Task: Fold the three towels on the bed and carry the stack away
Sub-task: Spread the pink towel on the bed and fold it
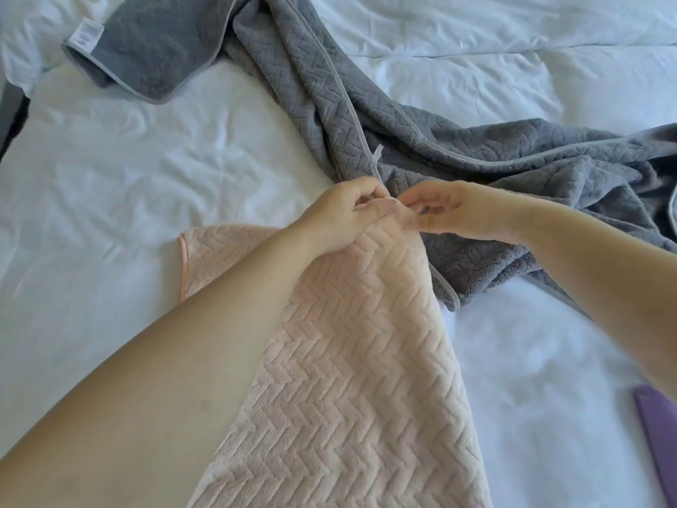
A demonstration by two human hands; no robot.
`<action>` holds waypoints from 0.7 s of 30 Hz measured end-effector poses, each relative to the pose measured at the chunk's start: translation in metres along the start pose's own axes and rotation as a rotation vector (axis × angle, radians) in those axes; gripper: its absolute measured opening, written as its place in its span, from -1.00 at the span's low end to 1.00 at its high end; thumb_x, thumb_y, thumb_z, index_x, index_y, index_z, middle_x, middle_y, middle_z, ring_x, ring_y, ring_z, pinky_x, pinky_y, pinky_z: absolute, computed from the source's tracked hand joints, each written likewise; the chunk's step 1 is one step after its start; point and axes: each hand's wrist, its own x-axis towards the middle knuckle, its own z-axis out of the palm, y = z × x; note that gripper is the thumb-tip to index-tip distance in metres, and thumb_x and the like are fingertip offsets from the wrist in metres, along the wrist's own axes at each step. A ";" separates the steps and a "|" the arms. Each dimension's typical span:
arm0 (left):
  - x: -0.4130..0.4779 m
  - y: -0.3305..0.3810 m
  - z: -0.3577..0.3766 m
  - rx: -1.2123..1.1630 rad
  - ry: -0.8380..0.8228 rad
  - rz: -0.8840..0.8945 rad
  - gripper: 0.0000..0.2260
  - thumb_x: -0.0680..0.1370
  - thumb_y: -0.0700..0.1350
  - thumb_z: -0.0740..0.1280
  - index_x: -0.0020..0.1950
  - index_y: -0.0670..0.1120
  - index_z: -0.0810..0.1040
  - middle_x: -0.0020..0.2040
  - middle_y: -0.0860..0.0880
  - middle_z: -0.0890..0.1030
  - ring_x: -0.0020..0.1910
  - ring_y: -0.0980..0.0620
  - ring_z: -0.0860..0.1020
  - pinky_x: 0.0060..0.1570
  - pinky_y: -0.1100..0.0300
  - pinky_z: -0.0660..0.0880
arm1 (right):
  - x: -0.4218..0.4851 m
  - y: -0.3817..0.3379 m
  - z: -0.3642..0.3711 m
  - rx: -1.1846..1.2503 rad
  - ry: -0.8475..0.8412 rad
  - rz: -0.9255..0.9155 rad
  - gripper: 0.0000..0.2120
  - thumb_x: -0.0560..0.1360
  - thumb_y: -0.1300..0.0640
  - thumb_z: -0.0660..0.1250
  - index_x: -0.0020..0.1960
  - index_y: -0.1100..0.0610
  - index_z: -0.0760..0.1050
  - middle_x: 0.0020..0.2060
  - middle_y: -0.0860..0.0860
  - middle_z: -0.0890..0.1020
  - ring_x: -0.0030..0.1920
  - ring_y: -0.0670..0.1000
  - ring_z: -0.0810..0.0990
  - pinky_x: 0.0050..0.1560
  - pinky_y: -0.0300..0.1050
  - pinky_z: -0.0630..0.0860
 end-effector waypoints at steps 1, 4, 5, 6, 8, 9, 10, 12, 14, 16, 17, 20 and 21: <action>0.002 0.001 -0.001 0.002 -0.007 -0.001 -0.88 0.48 0.09 0.37 -0.18 0.09 0.49 -0.34 0.05 0.48 -0.38 0.15 0.38 -0.31 0.25 0.34 | 0.003 0.001 -0.003 -0.137 -0.025 0.016 -0.76 0.45 -0.16 0.35 0.10 -0.19 0.51 -0.05 -0.20 0.62 -0.03 -0.16 0.58 0.03 -0.26 0.47; 0.002 0.000 -0.013 0.134 -0.091 -0.094 -0.68 0.28 0.35 0.37 -0.21 0.14 0.50 -0.44 0.19 0.47 -0.43 0.21 0.39 -0.35 0.25 0.35 | 0.009 -0.002 -0.016 -0.367 -0.082 0.030 -0.75 0.40 -0.22 0.37 -0.01 -0.11 0.56 -0.10 -0.09 0.61 -0.07 -0.05 0.56 0.03 -0.09 0.45; 0.000 -0.003 -0.019 0.256 -0.120 -0.133 -0.62 0.22 0.42 0.34 -0.23 0.16 0.51 -0.41 0.21 0.50 -0.37 0.20 0.44 -0.29 0.21 0.40 | 0.011 -0.002 -0.021 -0.416 -0.107 0.023 -0.72 0.40 -0.22 0.37 0.00 -0.08 0.56 -0.11 -0.08 0.61 -0.08 -0.02 0.57 -0.01 -0.08 0.45; -0.002 -0.007 -0.027 0.383 -0.147 -0.166 -0.60 0.20 0.47 0.32 -0.25 0.17 0.50 -0.37 0.20 0.51 -0.31 0.16 0.48 -0.24 0.16 0.43 | 0.013 -0.001 -0.026 -0.474 -0.133 0.023 -0.68 0.40 -0.22 0.36 0.03 -0.05 0.57 -0.09 -0.07 0.61 -0.08 -0.01 0.57 -0.05 -0.07 0.46; -0.008 -0.017 -0.045 0.599 -0.163 -0.219 -0.60 0.26 0.47 0.31 -0.29 0.15 0.45 -0.34 0.13 0.49 -0.28 0.13 0.47 -0.30 0.15 0.35 | 0.019 0.003 -0.031 -0.666 -0.180 0.054 -0.59 0.43 -0.24 0.33 0.11 0.02 0.55 0.02 -0.07 0.59 -0.05 0.00 0.54 -0.11 -0.11 0.40; -0.012 -0.024 -0.056 0.689 -0.158 -0.250 -0.58 0.30 0.45 0.29 -0.28 0.11 0.43 -0.33 0.11 0.49 -0.29 0.13 0.46 -0.33 0.16 0.29 | 0.022 0.005 -0.031 -0.795 -0.196 0.082 -0.54 0.44 -0.27 0.29 0.14 0.05 0.53 0.08 -0.06 0.57 0.00 0.01 0.52 -0.10 -0.11 0.38; -0.019 -0.031 -0.066 0.758 -0.152 -0.289 -0.56 0.32 0.45 0.28 -0.26 0.07 0.42 -0.32 0.09 0.50 -0.28 0.12 0.46 -0.33 0.16 0.26 | 0.026 0.009 -0.029 -0.900 -0.209 0.114 -0.50 0.45 -0.31 0.24 0.18 0.05 0.51 0.14 -0.06 0.54 0.07 0.04 0.51 -0.03 -0.08 0.38; -0.036 -0.048 -0.088 0.807 -0.147 -0.368 -0.57 0.35 0.44 0.26 -0.25 0.07 0.43 -0.32 0.08 0.52 -0.27 0.11 0.49 -0.33 0.17 0.27 | 0.031 0.014 -0.023 -0.952 -0.237 0.185 -0.44 0.44 -0.41 0.10 0.16 -0.02 0.50 0.17 -0.07 0.49 0.18 0.09 0.47 0.10 0.04 0.35; -0.057 -0.063 -0.112 0.794 -0.114 -0.440 -0.62 0.35 0.41 0.29 -0.30 0.12 0.42 -0.39 0.08 0.52 -0.32 0.09 0.50 -0.33 0.17 0.29 | 0.031 0.017 -0.019 -0.833 -0.229 0.195 -0.39 0.36 -0.49 -0.04 -0.07 -0.06 0.53 0.01 -0.05 0.50 0.06 0.10 0.50 0.05 0.02 0.40; -0.076 -0.077 -0.131 0.745 -0.051 -0.500 -0.55 0.35 0.38 0.34 -0.35 0.02 0.37 -0.41 0.07 0.45 -0.33 0.01 0.48 -0.32 0.15 0.29 | 0.028 0.021 -0.017 -0.677 -0.188 0.151 -0.47 0.28 -0.51 -0.03 -0.31 -0.11 0.45 -0.18 -0.07 0.48 -0.16 -0.01 0.50 -0.11 -0.05 0.43; -0.084 -0.083 -0.137 0.703 -0.023 -0.517 -0.51 0.36 0.35 0.37 -0.37 -0.03 0.32 -0.39 0.03 0.43 -0.30 -0.04 0.46 -0.27 0.12 0.30 | 0.026 0.022 -0.016 -0.639 -0.180 0.142 -0.52 0.28 -0.50 -0.01 -0.35 -0.14 0.41 -0.23 -0.12 0.47 -0.23 -0.09 0.47 -0.18 -0.12 0.39; -0.102 -0.096 -0.144 0.481 0.031 -0.595 -0.59 0.40 0.25 0.42 -0.28 -0.08 0.47 -0.24 -0.03 0.49 -0.16 -0.06 0.47 -0.14 0.11 0.35 | 0.022 0.021 -0.012 -0.594 -0.189 0.199 -0.52 0.29 -0.50 0.01 -0.20 -0.15 0.44 -0.20 -0.23 0.50 -0.14 -0.11 0.49 -0.06 -0.14 0.40; -0.105 -0.096 -0.144 0.346 0.037 -0.659 -0.64 0.43 0.20 0.42 -0.15 -0.10 0.55 -0.16 -0.04 0.55 -0.13 -0.02 0.49 -0.10 0.13 0.38 | 0.022 0.021 -0.012 -0.571 -0.188 0.231 -0.48 0.27 -0.50 0.01 -0.15 -0.13 0.47 -0.17 -0.20 0.56 -0.10 -0.08 0.53 0.02 -0.08 0.41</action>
